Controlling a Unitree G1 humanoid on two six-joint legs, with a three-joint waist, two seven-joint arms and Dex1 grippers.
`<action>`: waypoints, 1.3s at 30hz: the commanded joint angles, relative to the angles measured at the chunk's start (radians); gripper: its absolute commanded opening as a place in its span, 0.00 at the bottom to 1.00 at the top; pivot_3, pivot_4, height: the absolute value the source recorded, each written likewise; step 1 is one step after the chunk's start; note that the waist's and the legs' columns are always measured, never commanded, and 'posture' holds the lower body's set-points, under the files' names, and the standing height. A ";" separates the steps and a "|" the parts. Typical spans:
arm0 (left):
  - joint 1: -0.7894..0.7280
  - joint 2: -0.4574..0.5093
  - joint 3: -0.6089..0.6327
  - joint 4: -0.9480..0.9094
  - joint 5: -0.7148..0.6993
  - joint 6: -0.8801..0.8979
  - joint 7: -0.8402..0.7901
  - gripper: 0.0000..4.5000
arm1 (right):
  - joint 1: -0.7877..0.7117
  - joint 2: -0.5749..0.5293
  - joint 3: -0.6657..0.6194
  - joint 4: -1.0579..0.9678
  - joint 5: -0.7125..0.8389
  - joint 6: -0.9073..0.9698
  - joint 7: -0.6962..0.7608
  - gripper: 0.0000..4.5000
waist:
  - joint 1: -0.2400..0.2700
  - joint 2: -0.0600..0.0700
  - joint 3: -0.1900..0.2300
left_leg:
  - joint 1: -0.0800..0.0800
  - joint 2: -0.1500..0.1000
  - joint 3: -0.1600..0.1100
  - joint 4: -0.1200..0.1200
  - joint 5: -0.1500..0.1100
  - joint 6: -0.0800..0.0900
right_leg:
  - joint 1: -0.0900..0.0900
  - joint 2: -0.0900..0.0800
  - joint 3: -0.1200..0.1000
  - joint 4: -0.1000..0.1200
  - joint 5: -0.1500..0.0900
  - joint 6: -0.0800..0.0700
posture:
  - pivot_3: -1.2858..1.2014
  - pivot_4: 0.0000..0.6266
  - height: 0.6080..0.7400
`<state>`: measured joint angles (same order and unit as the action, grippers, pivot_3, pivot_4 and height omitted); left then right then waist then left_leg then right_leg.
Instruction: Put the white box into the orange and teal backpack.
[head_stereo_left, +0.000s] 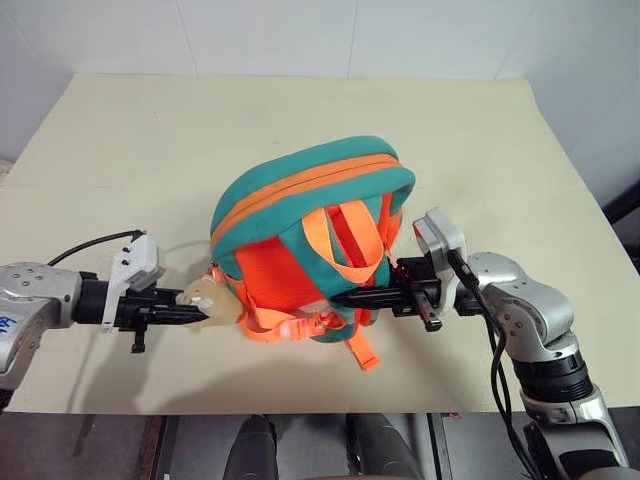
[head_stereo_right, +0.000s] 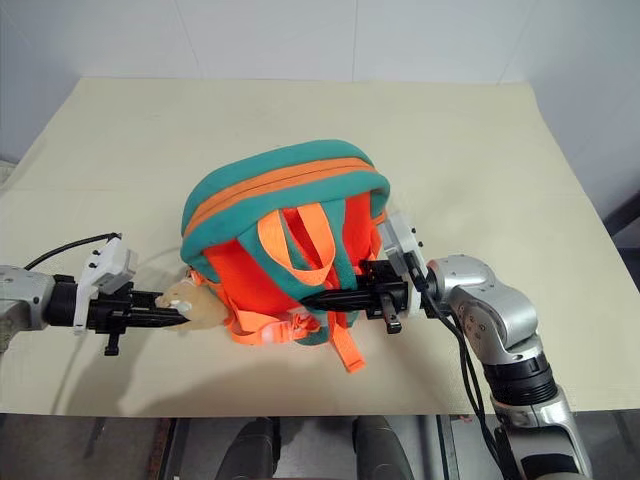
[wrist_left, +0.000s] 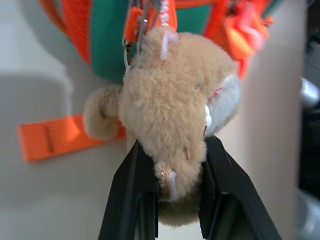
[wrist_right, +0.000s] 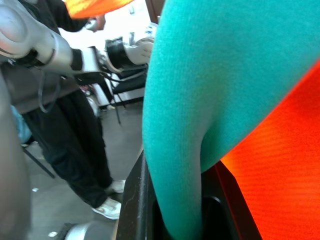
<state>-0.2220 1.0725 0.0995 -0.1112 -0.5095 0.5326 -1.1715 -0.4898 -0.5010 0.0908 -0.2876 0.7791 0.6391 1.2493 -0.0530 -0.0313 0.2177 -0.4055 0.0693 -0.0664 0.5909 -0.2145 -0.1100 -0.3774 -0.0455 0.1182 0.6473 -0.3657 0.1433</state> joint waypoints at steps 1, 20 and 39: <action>-0.039 -0.036 -0.024 0.044 0.056 -0.031 0.034 0.13 | 0.006 -0.004 -0.014 -0.068 0.053 0.019 -0.010 0.00 | 0.000 0.000 0.000 | 0.000 0.000 0.000 0.000 0.000 0.000 | 0.000 0.000 0.000 0.000 0.000 0.000 | 0.52 0.24 1.00; -0.108 -0.181 -0.022 0.128 0.148 -0.132 0.117 0.13 | -0.003 -0.020 0.002 -0.098 0.049 0.037 -0.038 0.00 | 0.026 0.000 0.000 | 0.001 -0.001 -0.001 0.006 0.001 0.001 | 0.001 0.000 0.000 0.006 0.001 0.001 | 0.52 0.24 1.00; 0.060 -0.108 0.361 0.148 -0.038 -0.202 -0.080 1.00 | 0.069 -0.428 -0.216 0.070 -0.165 -0.072 0.014 0.99 | 0.027 0.000 0.000 | -0.001 0.000 -0.001 0.002 0.000 0.001 | 0.000 0.000 -0.001 0.001 0.000 0.000 | 0.52 0.24 1.00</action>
<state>-0.1723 0.9665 0.3877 0.0237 -0.5053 0.3788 -1.2126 -0.4427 -0.8861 -0.0479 -0.2300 0.6306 0.6002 1.2445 -0.0258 -0.0316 0.2174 -0.4066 0.0689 -0.0670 0.5926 -0.2146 -0.1085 -0.3775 -0.0462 0.1175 0.6470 -0.3656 0.1433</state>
